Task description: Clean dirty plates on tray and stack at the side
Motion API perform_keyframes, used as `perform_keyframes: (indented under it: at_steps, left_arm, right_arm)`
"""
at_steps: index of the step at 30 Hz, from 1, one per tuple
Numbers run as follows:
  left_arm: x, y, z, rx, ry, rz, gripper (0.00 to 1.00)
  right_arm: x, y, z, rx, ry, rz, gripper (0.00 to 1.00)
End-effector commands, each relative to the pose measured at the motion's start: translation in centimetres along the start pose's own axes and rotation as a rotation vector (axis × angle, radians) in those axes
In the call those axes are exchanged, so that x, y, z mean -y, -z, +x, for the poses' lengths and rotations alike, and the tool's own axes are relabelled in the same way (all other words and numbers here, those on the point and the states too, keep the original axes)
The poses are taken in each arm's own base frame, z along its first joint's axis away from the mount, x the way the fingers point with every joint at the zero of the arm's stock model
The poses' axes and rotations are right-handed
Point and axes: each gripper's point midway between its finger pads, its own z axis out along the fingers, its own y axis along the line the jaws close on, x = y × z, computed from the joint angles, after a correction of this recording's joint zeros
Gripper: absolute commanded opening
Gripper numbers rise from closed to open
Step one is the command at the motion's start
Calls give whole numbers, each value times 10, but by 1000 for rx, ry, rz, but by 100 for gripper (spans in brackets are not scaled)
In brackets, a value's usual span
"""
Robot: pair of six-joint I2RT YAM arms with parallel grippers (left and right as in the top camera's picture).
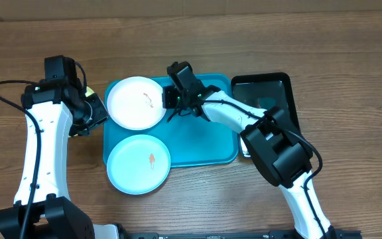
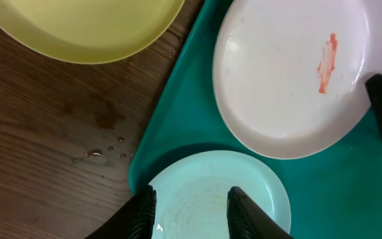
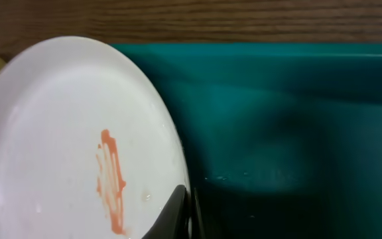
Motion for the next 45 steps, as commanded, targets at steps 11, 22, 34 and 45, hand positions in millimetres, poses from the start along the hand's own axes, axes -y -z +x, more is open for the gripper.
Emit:
perform_keyframes:
  at_steps: [11,22,34,45]
  left_arm:
    - [3,-1,-2,8,-25,12,37]
    - [53,-2,-9,85,-142,100,45]
    - [94,-31,5,43,-258,111,47]
    - [147,-75,19,-47,-366,269,43]
  right_arm:
    - [86,98,-45,-26,-77,239,4]
    - [116,131,22,-320,-82,375,4]
    - [98,161,-7,-303,-96,330,40]
    - [139,237,-43,-296,-198,434,46]
